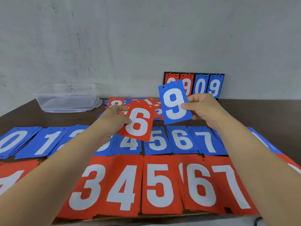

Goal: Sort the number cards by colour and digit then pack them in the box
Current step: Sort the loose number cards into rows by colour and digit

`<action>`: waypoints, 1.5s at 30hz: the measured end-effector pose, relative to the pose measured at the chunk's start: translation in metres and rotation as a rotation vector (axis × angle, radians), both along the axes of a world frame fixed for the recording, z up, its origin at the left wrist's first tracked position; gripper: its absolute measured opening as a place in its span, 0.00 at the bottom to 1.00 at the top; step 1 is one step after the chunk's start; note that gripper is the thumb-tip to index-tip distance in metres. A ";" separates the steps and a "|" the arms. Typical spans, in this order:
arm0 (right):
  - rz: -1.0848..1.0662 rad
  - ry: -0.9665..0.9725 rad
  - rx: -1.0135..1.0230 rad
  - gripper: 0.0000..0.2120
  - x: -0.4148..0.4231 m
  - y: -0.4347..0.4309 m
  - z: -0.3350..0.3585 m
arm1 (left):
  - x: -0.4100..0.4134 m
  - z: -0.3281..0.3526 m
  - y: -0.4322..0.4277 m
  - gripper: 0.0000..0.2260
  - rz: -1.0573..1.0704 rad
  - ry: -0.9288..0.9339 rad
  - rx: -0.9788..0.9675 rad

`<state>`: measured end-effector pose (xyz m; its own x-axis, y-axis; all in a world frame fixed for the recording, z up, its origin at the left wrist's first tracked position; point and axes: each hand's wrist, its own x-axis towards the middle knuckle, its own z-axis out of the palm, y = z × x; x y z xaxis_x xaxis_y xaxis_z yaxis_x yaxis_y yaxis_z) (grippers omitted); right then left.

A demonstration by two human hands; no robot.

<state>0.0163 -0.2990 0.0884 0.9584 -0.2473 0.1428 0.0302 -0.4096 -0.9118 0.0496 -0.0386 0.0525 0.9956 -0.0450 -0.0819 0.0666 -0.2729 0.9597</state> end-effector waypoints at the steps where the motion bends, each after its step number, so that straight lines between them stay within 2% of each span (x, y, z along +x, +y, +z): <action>1: -0.008 -0.001 -0.002 0.05 -0.008 -0.009 -0.002 | -0.008 -0.003 -0.005 0.17 0.002 0.013 -0.014; 4: -0.010 -0.005 -0.017 0.03 -0.035 -0.036 -0.007 | -0.033 -0.010 -0.027 0.18 -0.020 0.052 -0.023; 10: -0.067 0.021 -0.017 0.04 -0.085 -0.094 -0.021 | -0.087 -0.021 -0.075 0.08 -0.054 0.149 0.008; 17: -0.087 0.038 0.070 0.05 -0.132 -0.140 -0.036 | -0.136 -0.034 -0.114 0.12 -0.033 0.215 0.085; 19: -0.084 0.057 0.081 0.05 -0.143 -0.147 -0.040 | -0.147 -0.036 -0.124 0.11 -0.015 0.185 0.157; 21: -0.079 0.054 0.101 0.03 -0.152 -0.152 -0.042 | -0.151 -0.040 -0.132 0.15 0.020 0.137 0.239; 24: -0.072 0.035 0.114 0.02 -0.164 -0.159 -0.043 | -0.153 -0.044 -0.138 0.18 0.070 0.035 0.501; 27: -0.082 0.037 0.087 0.02 -0.171 -0.166 -0.045 | -0.158 -0.044 -0.144 0.18 0.100 -0.079 0.690; 31: -0.085 0.039 0.103 0.02 -0.176 -0.172 -0.051 | -0.162 -0.046 -0.151 0.16 0.137 -0.132 0.830; 37: -0.097 0.064 0.157 0.05 -0.181 -0.179 -0.061 | -0.165 -0.055 -0.153 0.12 0.156 -0.161 0.941; 41: -0.142 0.046 0.123 0.03 -0.181 -0.190 -0.065 | -0.166 -0.054 -0.153 0.14 0.153 -0.189 0.915; 45: -0.286 0.030 0.056 0.06 -0.168 -0.213 -0.068 | -0.165 -0.052 -0.163 0.17 0.150 -0.245 0.827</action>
